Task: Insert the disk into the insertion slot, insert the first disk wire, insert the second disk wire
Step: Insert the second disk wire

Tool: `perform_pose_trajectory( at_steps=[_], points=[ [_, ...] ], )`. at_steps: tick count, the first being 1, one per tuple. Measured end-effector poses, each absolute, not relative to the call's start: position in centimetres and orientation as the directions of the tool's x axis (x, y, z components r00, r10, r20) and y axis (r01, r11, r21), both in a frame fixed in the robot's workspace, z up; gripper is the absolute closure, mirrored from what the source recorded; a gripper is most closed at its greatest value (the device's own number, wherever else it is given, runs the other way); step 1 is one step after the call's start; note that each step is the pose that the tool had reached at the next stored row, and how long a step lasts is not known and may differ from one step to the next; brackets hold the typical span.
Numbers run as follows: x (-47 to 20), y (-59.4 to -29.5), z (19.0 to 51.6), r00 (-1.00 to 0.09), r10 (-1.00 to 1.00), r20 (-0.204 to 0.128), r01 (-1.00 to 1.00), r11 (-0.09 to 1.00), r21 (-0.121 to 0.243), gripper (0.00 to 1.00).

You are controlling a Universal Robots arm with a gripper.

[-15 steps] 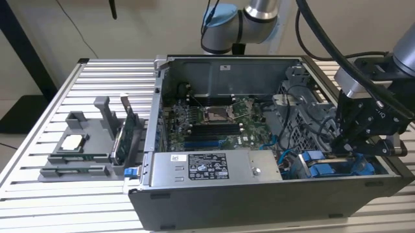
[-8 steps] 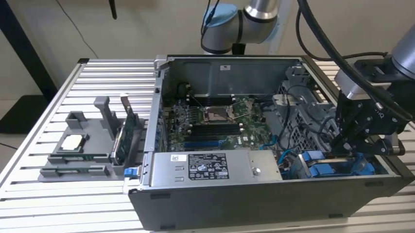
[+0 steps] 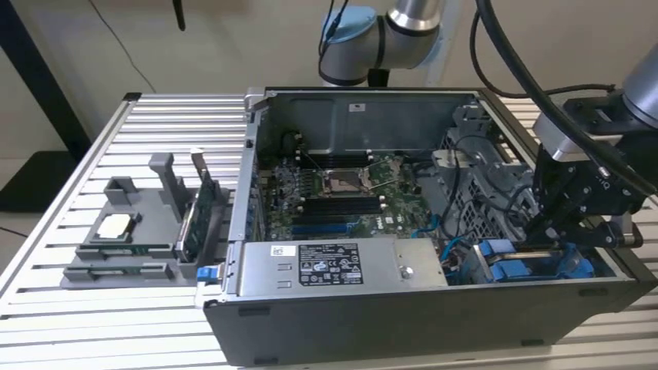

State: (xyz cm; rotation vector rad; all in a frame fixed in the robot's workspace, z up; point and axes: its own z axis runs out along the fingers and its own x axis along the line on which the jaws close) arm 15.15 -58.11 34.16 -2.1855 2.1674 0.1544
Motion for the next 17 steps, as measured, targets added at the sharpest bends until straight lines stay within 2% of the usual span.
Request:
perform_pose_trajectory(
  at_steps=[8,9,17],
  points=[
    [15.2,-58.1,33.4,0.007,-0.993,-0.118,-1.0,-0.01,0.025,0.82],
    [15.1,-58.1,33.7,0.007,-0.993,-0.119,-1.0,-0.01,0.025,0.76],
    [15.1,-58.1,36.1,0.007,-0.993,-0.118,-1.0,-0.01,0.025,0.76]
  ],
)
